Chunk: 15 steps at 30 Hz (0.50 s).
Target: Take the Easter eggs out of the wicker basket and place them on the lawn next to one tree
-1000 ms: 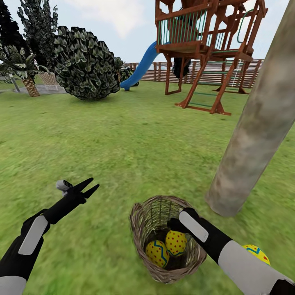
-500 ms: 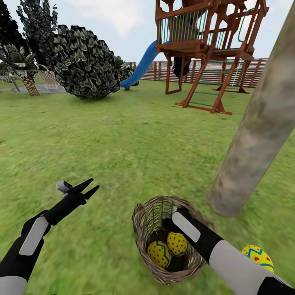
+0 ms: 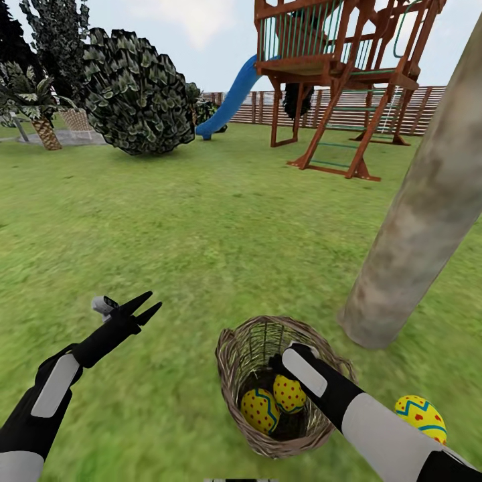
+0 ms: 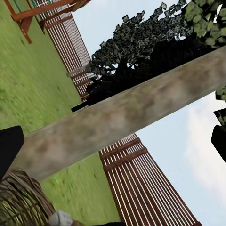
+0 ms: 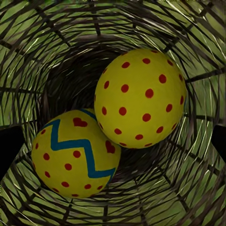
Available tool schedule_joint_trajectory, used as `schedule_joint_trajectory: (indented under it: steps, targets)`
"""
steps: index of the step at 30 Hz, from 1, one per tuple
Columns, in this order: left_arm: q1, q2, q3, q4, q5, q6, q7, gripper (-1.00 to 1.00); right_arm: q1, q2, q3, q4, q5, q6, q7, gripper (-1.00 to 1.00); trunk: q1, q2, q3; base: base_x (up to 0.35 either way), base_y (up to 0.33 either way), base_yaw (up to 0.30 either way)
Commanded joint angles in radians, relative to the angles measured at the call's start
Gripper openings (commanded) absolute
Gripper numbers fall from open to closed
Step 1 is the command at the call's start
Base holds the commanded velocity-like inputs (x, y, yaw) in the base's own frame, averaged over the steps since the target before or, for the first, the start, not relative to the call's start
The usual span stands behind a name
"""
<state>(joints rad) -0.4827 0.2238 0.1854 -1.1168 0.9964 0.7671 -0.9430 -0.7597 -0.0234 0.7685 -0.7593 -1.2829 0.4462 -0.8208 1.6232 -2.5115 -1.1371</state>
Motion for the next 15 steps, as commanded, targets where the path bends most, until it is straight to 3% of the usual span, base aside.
schedule_joint_trajectory:
  steps: [1, 15]
  targets:
    - [0.000, 0.000, 0.000, 0.000, 0.004, 0.006, 0.000, 1.00, -0.001, -0.001, 0.005, -0.002, -0.004, 0.002, -0.006, 1.00, 0.000, -0.001, -0.005, 0.000, 0.000, 0.000]
    - [0.000, 0.000, 0.000, 0.000, 0.003, 0.005, 0.000, 1.00, -0.003, -0.003, 0.003, 0.005, -0.006, -0.055, -0.025, 1.00, 0.004, -0.002, -0.036, 0.000, 0.000, 0.000]
